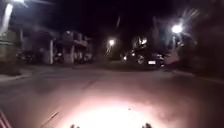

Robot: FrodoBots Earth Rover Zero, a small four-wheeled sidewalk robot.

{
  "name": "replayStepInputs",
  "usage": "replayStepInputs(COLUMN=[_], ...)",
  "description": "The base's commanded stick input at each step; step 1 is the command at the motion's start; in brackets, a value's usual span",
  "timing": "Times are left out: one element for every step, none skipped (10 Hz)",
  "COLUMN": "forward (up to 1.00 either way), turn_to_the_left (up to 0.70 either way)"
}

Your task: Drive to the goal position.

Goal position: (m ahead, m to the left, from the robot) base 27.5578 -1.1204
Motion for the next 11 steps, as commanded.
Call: replayStepInputs(forward=[0.85, 0.85, 0.85, 0.85, 0.85, 0.85, 0.85, 0.85, 0.85, 0.85, 0.85], turn_to_the_left=[0.00, 0.00, -0.18, -0.21, 0.00, 0.00, 0.00, 0.00, 0.00, 0.00, 0.00])
